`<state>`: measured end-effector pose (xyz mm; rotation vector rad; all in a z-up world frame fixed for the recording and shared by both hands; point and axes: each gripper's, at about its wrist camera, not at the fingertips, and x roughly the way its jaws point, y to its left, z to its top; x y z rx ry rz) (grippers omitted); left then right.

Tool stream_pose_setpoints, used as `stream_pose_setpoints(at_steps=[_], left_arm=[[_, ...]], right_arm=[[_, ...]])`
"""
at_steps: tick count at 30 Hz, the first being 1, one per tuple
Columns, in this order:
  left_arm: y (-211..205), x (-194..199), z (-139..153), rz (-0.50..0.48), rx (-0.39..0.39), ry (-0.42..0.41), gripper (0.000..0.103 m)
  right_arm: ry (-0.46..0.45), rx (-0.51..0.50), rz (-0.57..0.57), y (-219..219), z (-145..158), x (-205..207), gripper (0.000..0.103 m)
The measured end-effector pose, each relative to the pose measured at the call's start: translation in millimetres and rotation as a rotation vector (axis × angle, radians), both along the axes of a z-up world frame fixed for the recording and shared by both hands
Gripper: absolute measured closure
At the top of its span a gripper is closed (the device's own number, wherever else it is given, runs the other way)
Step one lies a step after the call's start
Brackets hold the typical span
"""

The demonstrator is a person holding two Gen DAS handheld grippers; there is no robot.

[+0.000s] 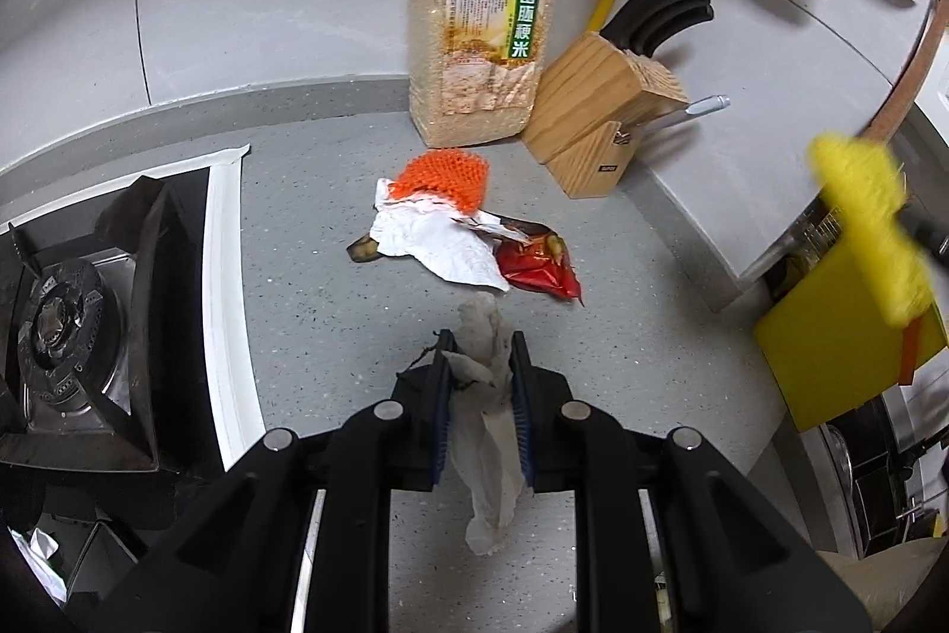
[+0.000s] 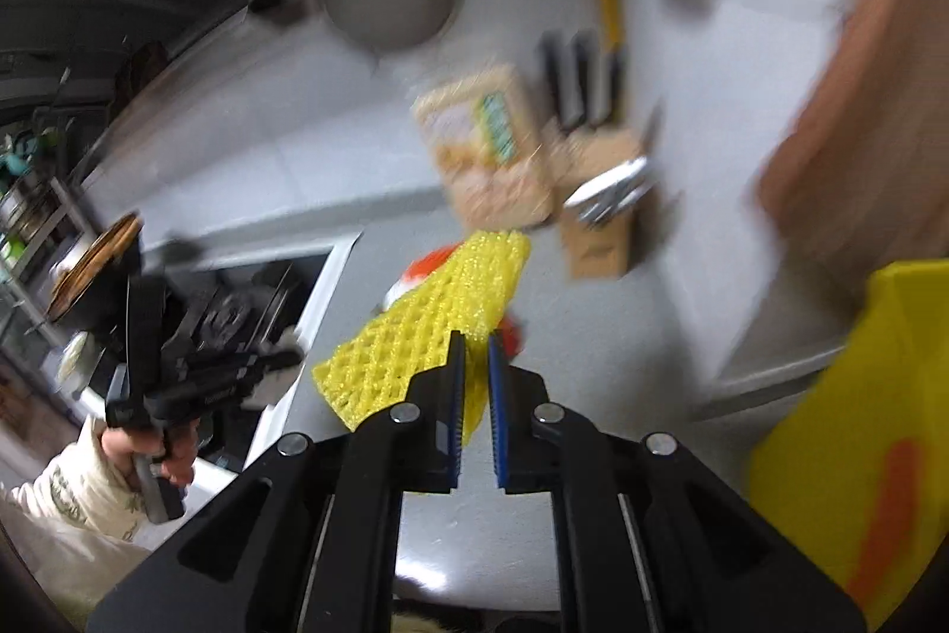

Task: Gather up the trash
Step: 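Grasp the yellow foam net with the right tool and drop it into the bin, then drop the white tissue into the yellow bin with the left tool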

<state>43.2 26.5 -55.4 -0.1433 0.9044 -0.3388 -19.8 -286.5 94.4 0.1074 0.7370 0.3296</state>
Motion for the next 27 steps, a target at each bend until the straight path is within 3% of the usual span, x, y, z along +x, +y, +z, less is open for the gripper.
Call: stream_pose_setpoints(at_steps=[3, 6, 10, 12, 13, 14, 15, 17, 20, 27], left_arm=[[0, -3, 2, -0.002, -0.005, -0.005, 0.084], [-1, -3, 1, -0.003, -0.006, -0.004, 0.084], [-4, 0, 2, -0.013, -0.009, -0.009, 0.084], [-8, 1, 5, -0.027, -0.009, -0.015, 0.084], [-11, 3, 5, -0.036, -0.006, -0.017, 0.084], [-14, 4, 6, -0.041, -0.002, -0.018, 0.084], [-16, 5, 7, -0.045, 0.003, -0.019, 0.084], [-21, 6, 9, -0.052, 0.013, -0.022, 0.084], [-31, 5, 13, -0.088, 0.019, -0.033, 0.084], [-59, 3, 26, -0.2, 0.03, -0.072, 0.084]], right_arm=[[-0.111, -0.051, -0.184, -57, 42, -18, 0.096], [-0.159, -0.188, -0.401, -116, 69, -36, 0.096], [-0.088, -0.379, -0.578, -160, 61, -46, 0.096], [0.002, -0.377, -0.592, -173, 44, -44, 0.096], [0.049, -0.386, -0.593, -175, 33, -43, 0.089], [0.075, -0.401, -0.591, -176, 24, -42, 0.074], [0.12, -0.432, -0.587, -176, 14, -40, 0.044], [0.112, -0.469, -0.597, -169, 11, -43, 0.036], [0.038, -0.474, -0.623, -167, 23, -51, 0.011], [-0.026, -0.451, -0.722, -172, 37, -65, 0.008]])
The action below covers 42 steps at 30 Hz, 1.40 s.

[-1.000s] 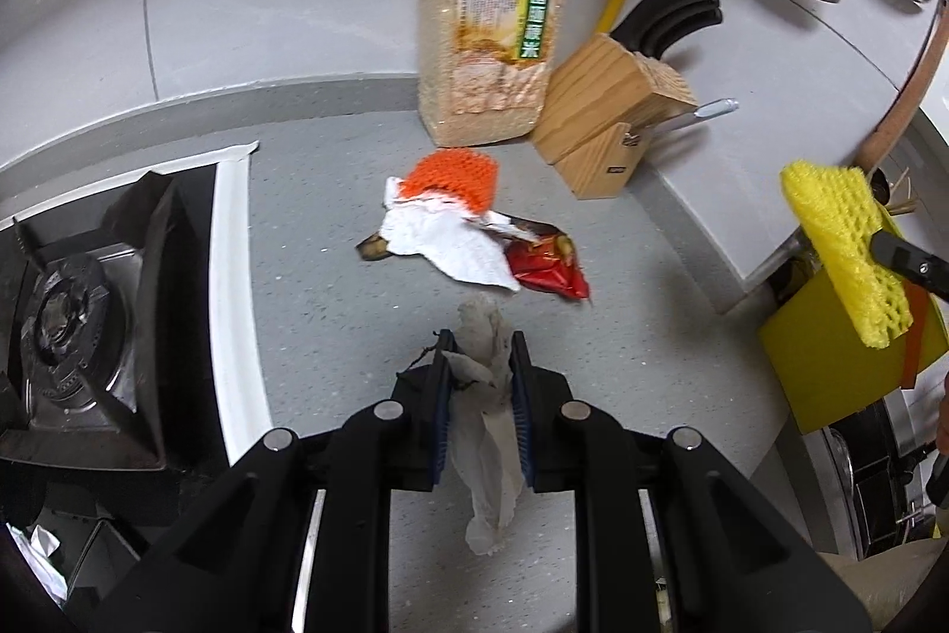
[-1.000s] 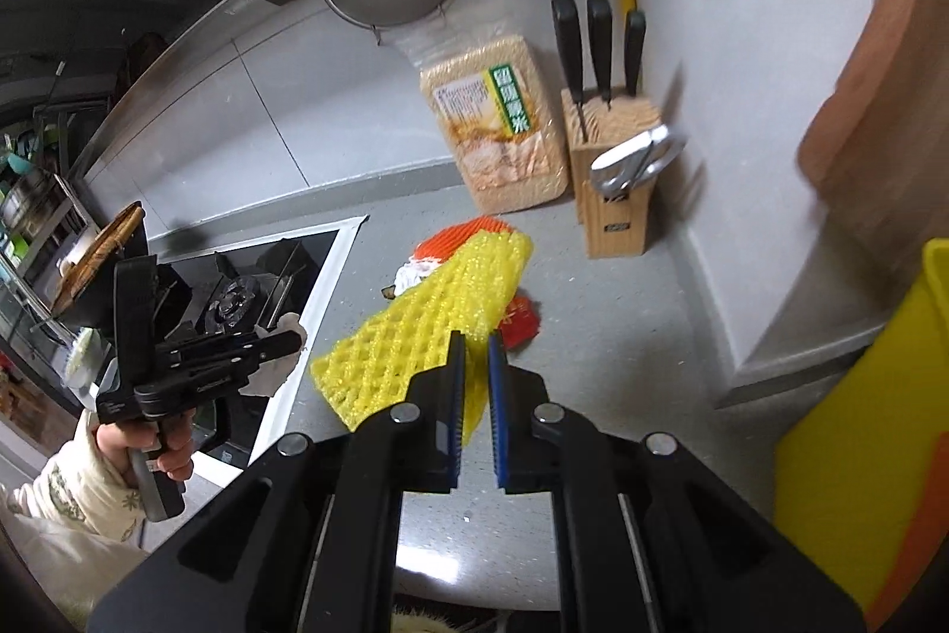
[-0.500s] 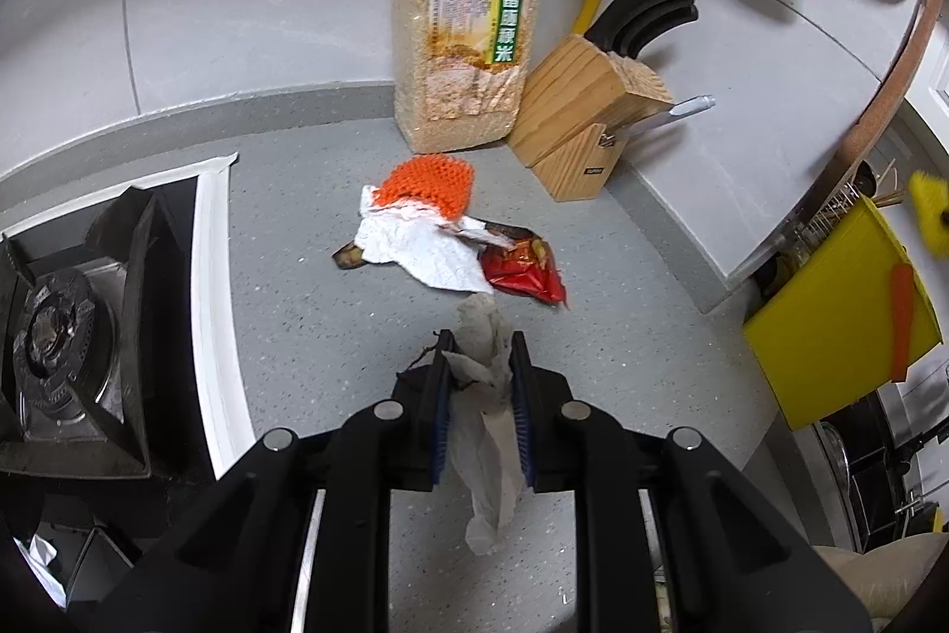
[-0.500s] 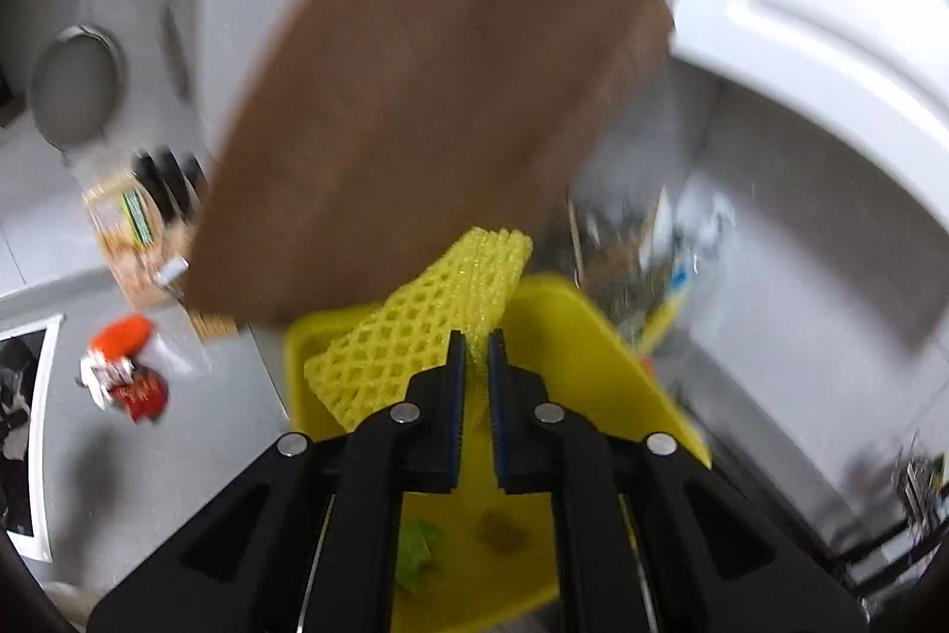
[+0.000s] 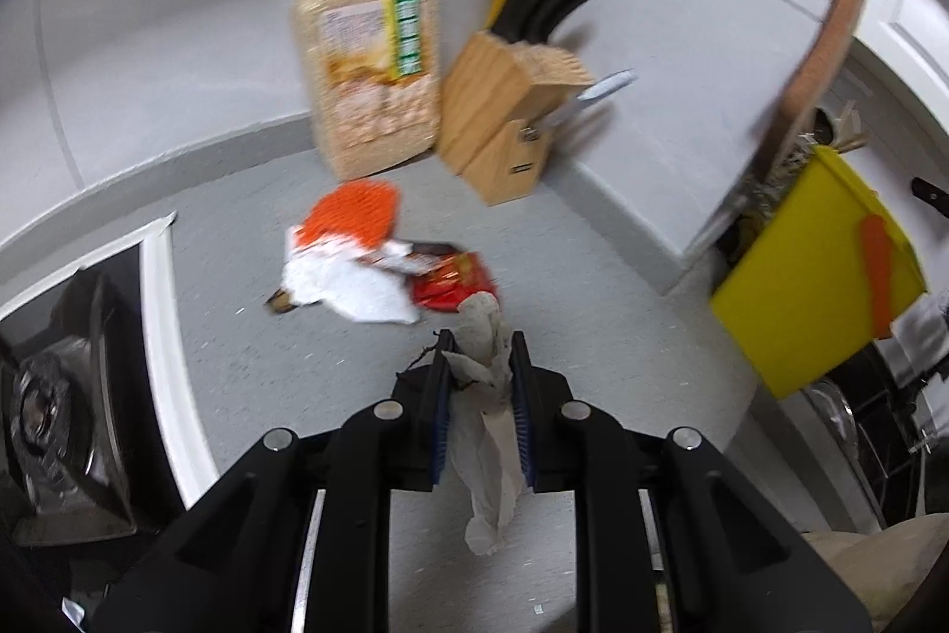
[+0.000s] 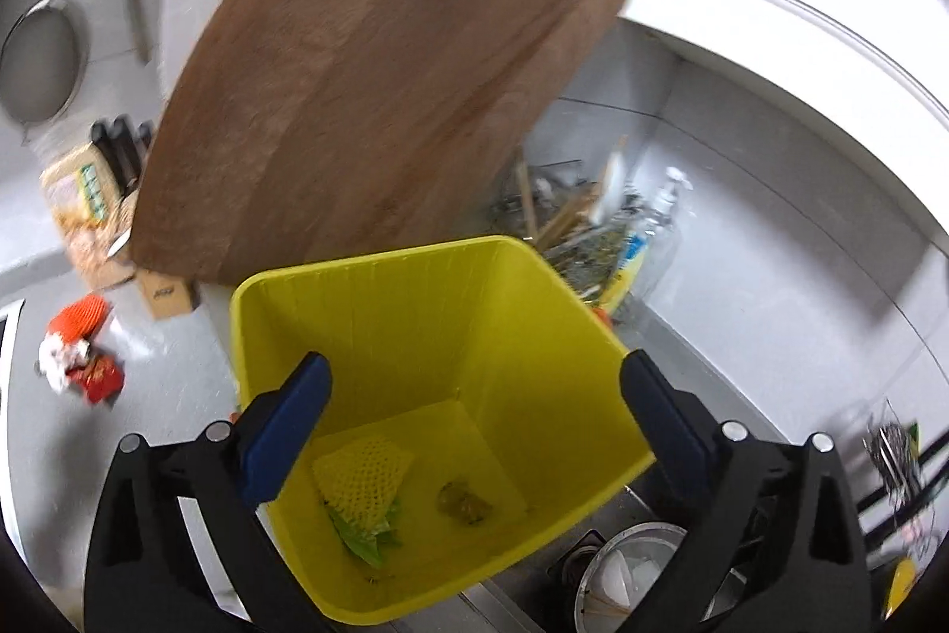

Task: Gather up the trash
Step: 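Drop the white tissue into the yellow bin with the left tool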

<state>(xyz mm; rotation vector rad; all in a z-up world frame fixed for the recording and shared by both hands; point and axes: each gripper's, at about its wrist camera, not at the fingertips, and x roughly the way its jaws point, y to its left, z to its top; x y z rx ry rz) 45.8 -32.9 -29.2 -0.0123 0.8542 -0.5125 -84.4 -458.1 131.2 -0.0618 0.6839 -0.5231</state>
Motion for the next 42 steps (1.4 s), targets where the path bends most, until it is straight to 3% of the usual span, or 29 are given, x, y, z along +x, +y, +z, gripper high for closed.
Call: stream_pose_setpoints(at_steps=[4, 7, 11, 14, 17, 20, 21, 23, 25, 29, 34, 36, 42], left_arm=[[-30, -6, 19, -0.128, -0.034, -0.044, 0.084], [-67, -10, 42, -0.255, -0.07, -0.079, 0.084], [-149, -20, 87, -0.508, -0.106, -0.172, 0.084], [-225, -26, 121, -0.68, -0.146, -0.231, 0.084], [-294, -34, 136, -0.765, -0.131, -0.281, 0.084], [-352, -44, 128, -0.821, -0.069, -0.283, 0.08], [-362, -48, 125, -0.837, -0.06, -0.283, 0.074], [-381, -61, 119, -0.844, -0.011, -0.308, 0.012], [-378, -73, 121, -0.847, -0.062, -0.357, 0.006], [-354, -76, 127, -0.883, -0.164, -0.321, 0.004], [-292, -79, 121, -0.824, -0.237, -0.344, 0.004], [-268, -77, 106, -0.752, -0.202, -0.344, 0.003], [-180, -41, 29, -0.412, -0.047, -0.158, 0.004]], right_arm=[[-0.008, 0.1, -0.075, -15, 0, -11, 0.008], [-0.084, 0.119, -0.137, -23, 2, -31, 0.008], [-0.279, 0.188, -0.281, -45, 8, -72, 0.008], [-0.356, 0.282, -0.375, -66, 6, -100, 0.008], [-0.392, 0.32, -0.432, -74, 3, -126, 0.008], [-0.364, 0.351, -0.423, -74, -1, -137, 0.008], [-0.36, 0.35, -0.419, -71, -2, -141, 0.008], [-0.353, 0.313, -0.419, -65, 0, -149, 0.008], [-0.343, 0.275, -0.426, -64, 1, -157, 0.008], [-0.378, 0.241, -0.414, -57, 8, -169, 0.008], [-0.458, 0.193, -0.231, -31, 24, -153, 0.008], [-0.479, 0.164, -0.086, -9, 30, -137, 0.008], [-0.453, 0.202, 0.267, 48, 30, -77, 0.008]])
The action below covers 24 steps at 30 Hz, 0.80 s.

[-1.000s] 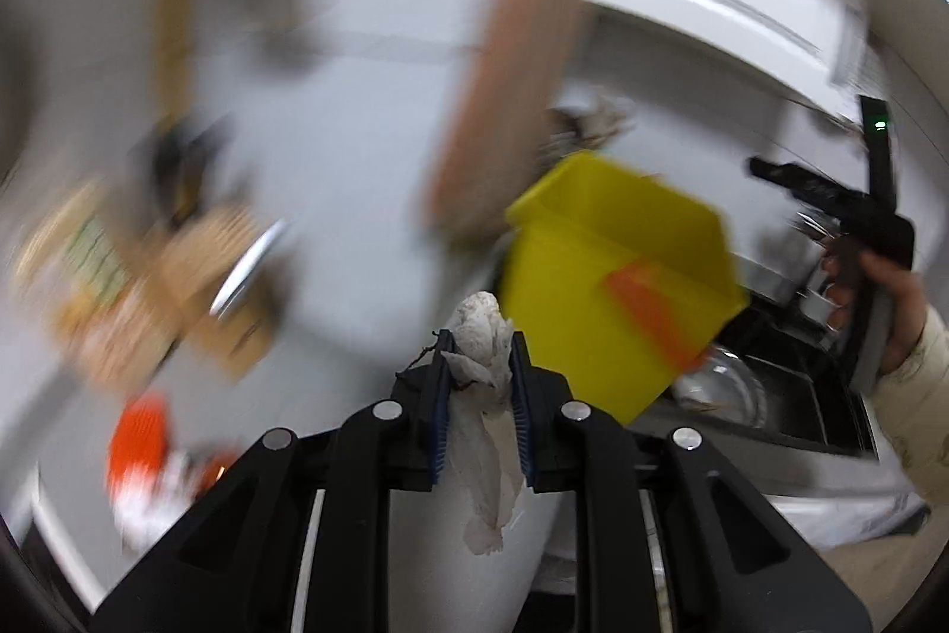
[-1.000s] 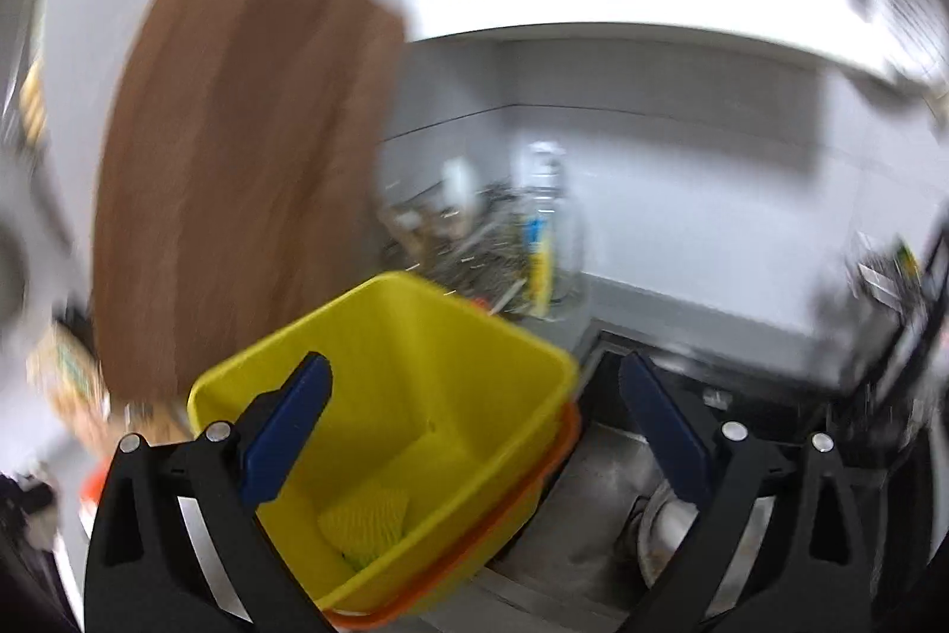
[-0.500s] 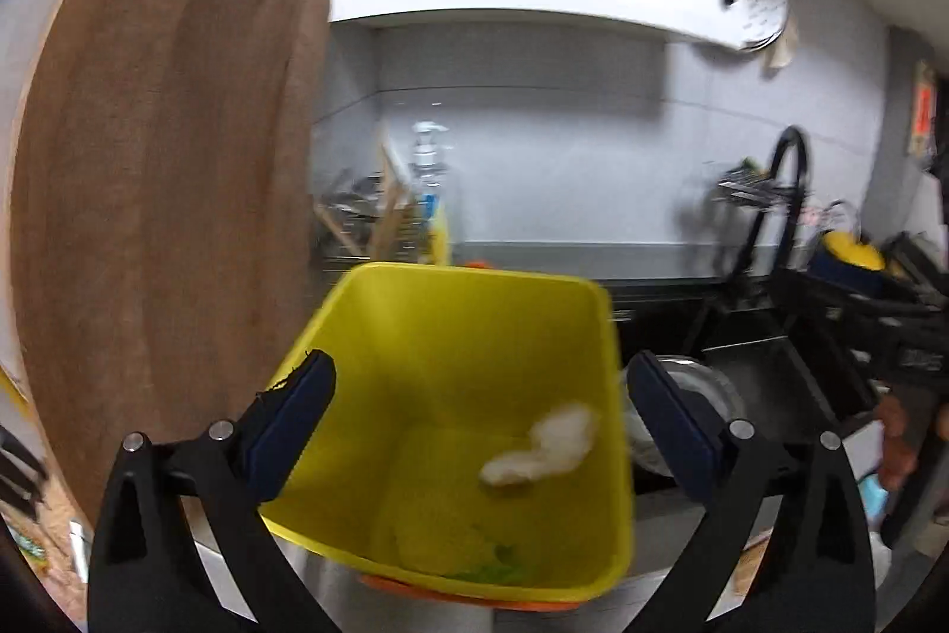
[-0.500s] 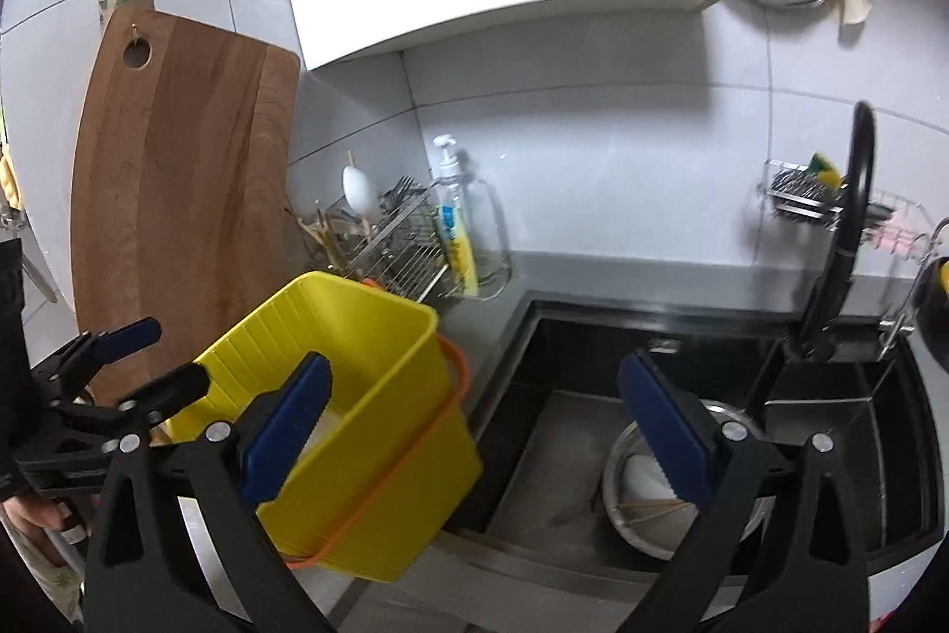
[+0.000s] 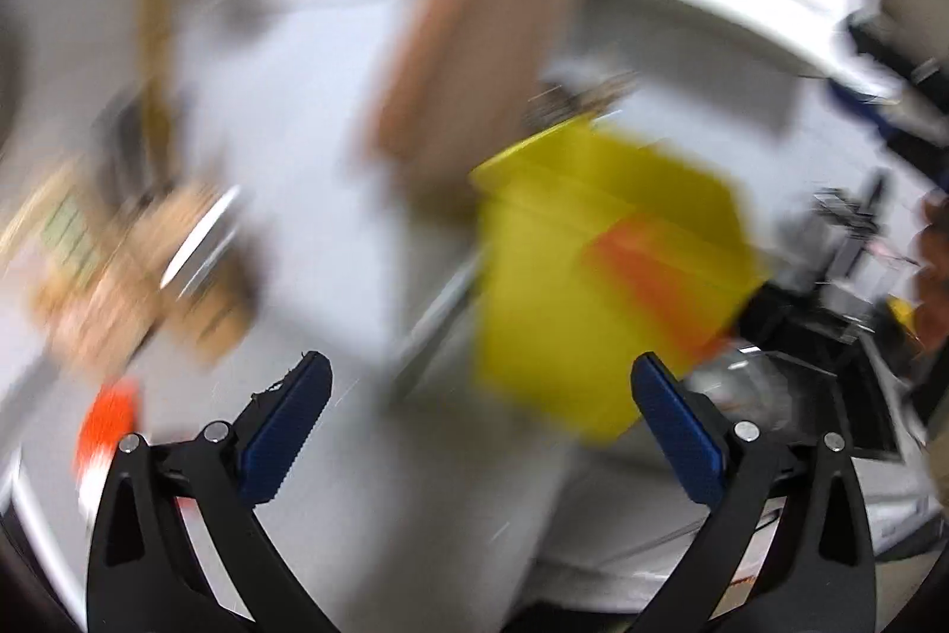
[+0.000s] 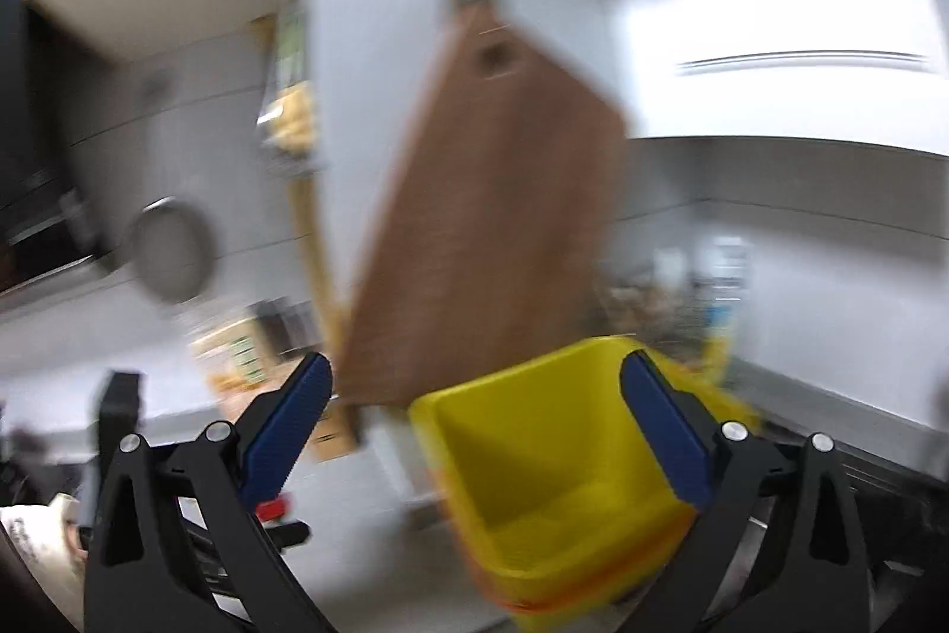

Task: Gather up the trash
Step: 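Drop the white tissue into the yellow bin with the left tool, then grasp the orange foam net with the left tool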

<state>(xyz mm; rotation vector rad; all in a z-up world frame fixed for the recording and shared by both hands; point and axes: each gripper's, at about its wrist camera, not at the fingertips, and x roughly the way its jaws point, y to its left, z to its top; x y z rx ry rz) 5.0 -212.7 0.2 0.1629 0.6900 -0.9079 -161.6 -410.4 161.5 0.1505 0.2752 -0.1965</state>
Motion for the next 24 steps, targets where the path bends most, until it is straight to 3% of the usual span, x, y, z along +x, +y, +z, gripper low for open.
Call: stream_pose_setpoints(at_steps=[2, 6, 8, 12, 17, 24], left_arm=[[43, 11, -31, 0.128, 0.079, 0.076, 0.004], [136, 15, -74, 0.366, 0.171, 0.179, 0.004], [175, 15, -82, 0.471, 0.205, 0.174, 0.004], [229, 32, -83, 0.644, 0.203, 0.171, 0.004], [257, 75, -74, 0.717, 0.176, 0.137, 0.004], [222, 180, -82, 0.657, 0.197, 0.164, 0.004]], right_arm=[[0.05, 0.002, 0.1, 20, -8, 23, 0.008], [0.276, -0.012, 0.32, 69, -55, 79, 0.008], [0.348, -0.033, 0.391, 92, -78, 94, 0.008], [0.414, -0.019, 0.487, 119, -97, 112, 0.008], [0.415, -0.096, 0.526, 140, -95, 117, 0.008], [0.451, -0.182, 0.451, 150, -110, 96, 0.008]])
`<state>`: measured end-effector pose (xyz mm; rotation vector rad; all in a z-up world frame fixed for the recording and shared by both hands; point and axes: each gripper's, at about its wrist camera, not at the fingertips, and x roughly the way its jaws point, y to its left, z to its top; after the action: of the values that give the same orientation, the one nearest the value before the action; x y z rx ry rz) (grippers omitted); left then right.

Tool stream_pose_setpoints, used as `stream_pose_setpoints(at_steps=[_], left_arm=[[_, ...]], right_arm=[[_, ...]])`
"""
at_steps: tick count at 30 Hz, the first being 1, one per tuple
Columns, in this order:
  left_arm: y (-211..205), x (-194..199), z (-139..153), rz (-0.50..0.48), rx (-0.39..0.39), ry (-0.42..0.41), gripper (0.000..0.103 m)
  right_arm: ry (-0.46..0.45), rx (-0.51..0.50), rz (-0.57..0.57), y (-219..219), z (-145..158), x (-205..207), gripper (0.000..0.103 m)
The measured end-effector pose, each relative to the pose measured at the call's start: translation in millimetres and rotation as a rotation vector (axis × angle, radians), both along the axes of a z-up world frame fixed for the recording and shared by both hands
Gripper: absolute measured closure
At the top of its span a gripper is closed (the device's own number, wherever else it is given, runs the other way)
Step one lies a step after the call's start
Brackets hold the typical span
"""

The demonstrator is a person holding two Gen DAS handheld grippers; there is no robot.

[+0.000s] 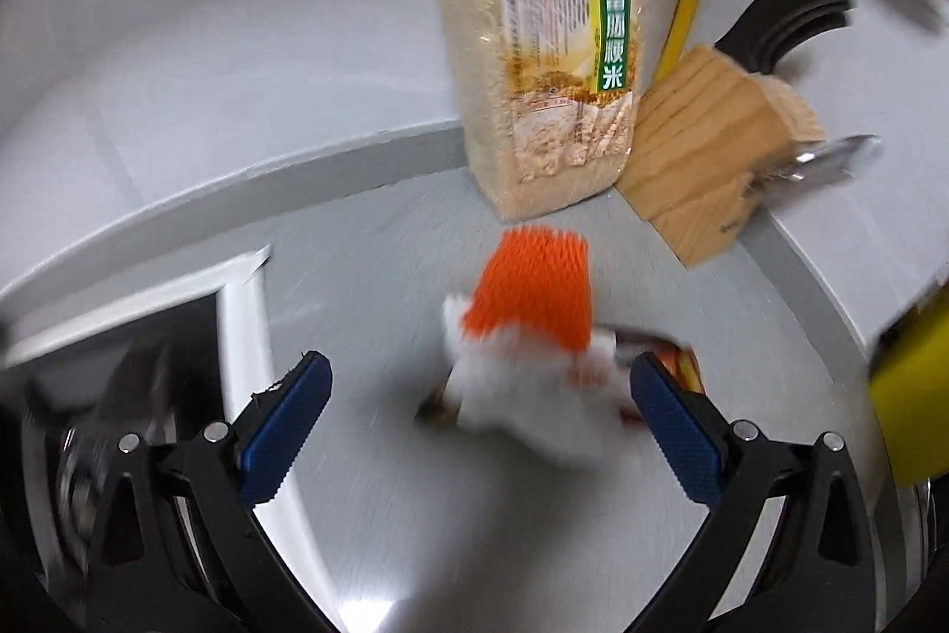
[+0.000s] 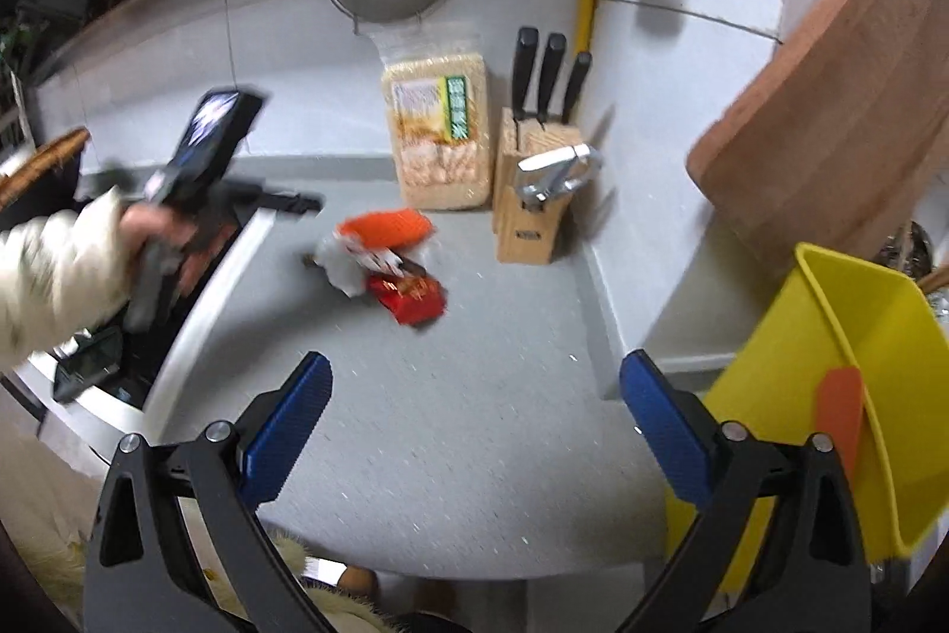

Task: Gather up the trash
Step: 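Grasp the orange foam net with the left tool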

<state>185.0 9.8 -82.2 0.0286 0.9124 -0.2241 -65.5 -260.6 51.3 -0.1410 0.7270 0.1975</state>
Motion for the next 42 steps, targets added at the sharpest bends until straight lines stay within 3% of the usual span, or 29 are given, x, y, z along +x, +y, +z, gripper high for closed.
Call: stream_pose_setpoints(at_steps=[7, 9, 10, 11, 12, 13, 14, 17, 21, 26, 29, 31, 33, 38, 42], left_arm=[[-58, 78, -58, -0.109, 0.149, 0.164, 0.006], [-65, 83, -72, -0.144, 0.184, 0.216, 0.024], [-67, 85, -78, -0.164, 0.184, 0.253, 0.044], [-66, 85, -81, -0.174, 0.177, 0.281, 0.051], [-63, 82, -79, -0.174, 0.179, 0.269, 0.056], [-58, 77, -72, -0.181, 0.152, 0.257, 0.071], [-54, 74, -66, -0.185, 0.119, 0.256, 0.077], [-30, 47, -33, -0.191, 0.013, 0.185, 0.084], [7, -6, -6, -0.156, -0.086, 0.125, 0.088], [37, -91, -14, -0.086, -0.151, 0.138, 0.089], [59, -116, -18, -0.015, -0.319, 0.159, 0.089], [69, -132, -15, 0.033, -0.382, 0.151, 0.089], [75, -144, -10, 0.077, -0.388, 0.134, 0.089], [78, -159, 1, 0.134, -0.294, 0.101, 0.089], [79, -169, 2, 0.157, -0.271, 0.098, 0.089]], right_arm=[[0.015, -0.082, -0.107, -7, -12, -25, 0.008], [0.027, -0.082, -0.129, -12, -15, -29, 0.008], [0.031, -0.076, -0.141, -15, -16, -30, 0.008], [0.033, -0.071, -0.148, -17, -17, -30, 0.008], [0.033, -0.063, -0.159, -20, -18, -29, 0.008], [0.031, -0.055, -0.164, -23, -18, -28, 0.008], [0.032, -0.048, -0.164, -24, -18, -26, 0.008], [0.033, -0.026, -0.136, -22, -20, -15, 0.008], [0.04, -0.024, -0.054, -6, -25, 2, 0.008], [0.058, -0.01, 0.035, 16, -35, 24, 0.008], [0.07, -0.024, 0.1, 32, -42, 37, 0.008], [0.084, -0.026, 0.149, 44, -48, 45, 0.008], [0.097, -0.021, 0.191, 53, -52, 51, 0.008], [0.154, -0.013, 0.27, 70, -72, 60, 0.008], [0.236, 0.016, 0.297, 73, -96, 76, 0.008]])
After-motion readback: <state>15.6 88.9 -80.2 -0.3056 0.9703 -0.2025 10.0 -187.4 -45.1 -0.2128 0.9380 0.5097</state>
